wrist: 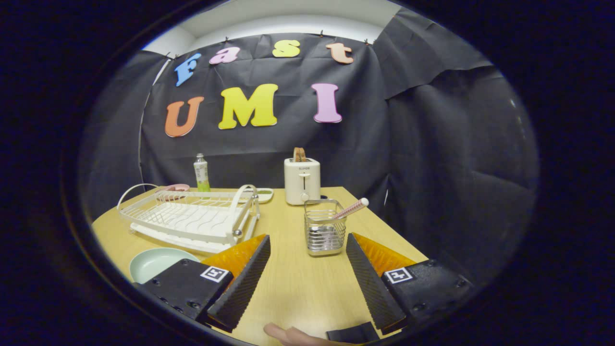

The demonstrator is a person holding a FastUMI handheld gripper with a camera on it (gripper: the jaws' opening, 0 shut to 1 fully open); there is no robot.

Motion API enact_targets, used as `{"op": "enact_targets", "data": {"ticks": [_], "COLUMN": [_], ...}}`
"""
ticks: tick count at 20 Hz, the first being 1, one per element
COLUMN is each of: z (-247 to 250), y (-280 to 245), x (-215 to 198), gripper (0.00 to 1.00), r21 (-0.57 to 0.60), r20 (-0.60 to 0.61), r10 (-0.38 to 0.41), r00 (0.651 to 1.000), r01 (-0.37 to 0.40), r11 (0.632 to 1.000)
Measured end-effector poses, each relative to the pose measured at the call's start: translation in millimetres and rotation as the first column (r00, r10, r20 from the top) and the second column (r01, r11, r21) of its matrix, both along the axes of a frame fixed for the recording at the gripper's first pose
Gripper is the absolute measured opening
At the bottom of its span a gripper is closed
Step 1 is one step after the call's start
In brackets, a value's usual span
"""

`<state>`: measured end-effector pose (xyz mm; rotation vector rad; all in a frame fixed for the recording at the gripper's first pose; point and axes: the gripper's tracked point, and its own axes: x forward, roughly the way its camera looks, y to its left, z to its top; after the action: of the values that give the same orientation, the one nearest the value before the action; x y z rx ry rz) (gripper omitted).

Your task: Take the plate from the dish rack, then take the spoon from the basket and place it into the plate.

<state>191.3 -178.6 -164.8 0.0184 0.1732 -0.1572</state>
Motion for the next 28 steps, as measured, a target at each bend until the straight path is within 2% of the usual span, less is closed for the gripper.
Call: {"op": "enact_targets", "data": {"ticks": [4, 7, 10, 14, 15, 16, 17, 18, 22, 28], "z": [13.4, 12.4, 12.9, 12.8, 17.2, 22.0, 25.1, 26.6, 50.2, 113.4], "y": [-22.5, -35.7, -44.0, -45.1, -43.1, -33.9, -31.8, -34.8, -22.2, -0.1], "x": [33.7, 61.0, 88.5, 112.9, 115.4, 115.2, 116.1, 117.9, 113.9, 82.8], "gripper": [0.99, 0.99, 0.90, 0.49, 0.38, 0.32, 0.27, 0.18, 0.16, 0.16], "r21": [0.042, 0.110, 0.123, 0.136, 0.139, 0.150, 0.138, 0.106, 0.042, 0.030], "r20": [0.023, -0.011, 0.003, 0.038, 0.063, 0.086, 0.091, 0.096, 0.124, 0.194], "r10": [0.005, 0.023, 0.034, 0.022, 0.036, 0.075, 0.077, 0.065, 0.087, 0.092], "r00": [1.000, 1.000, 0.999, 0.999, 0.997, 0.993, 0.993, 0.993, 0.988, 0.977], "r01": [-0.006, -0.021, -0.034, -0.027, -0.044, -0.087, -0.089, -0.076, -0.093, -0.099], "r11": [0.999, 0.994, 0.992, 0.990, 0.989, 0.985, 0.987, 0.991, 0.995, 0.995]}}
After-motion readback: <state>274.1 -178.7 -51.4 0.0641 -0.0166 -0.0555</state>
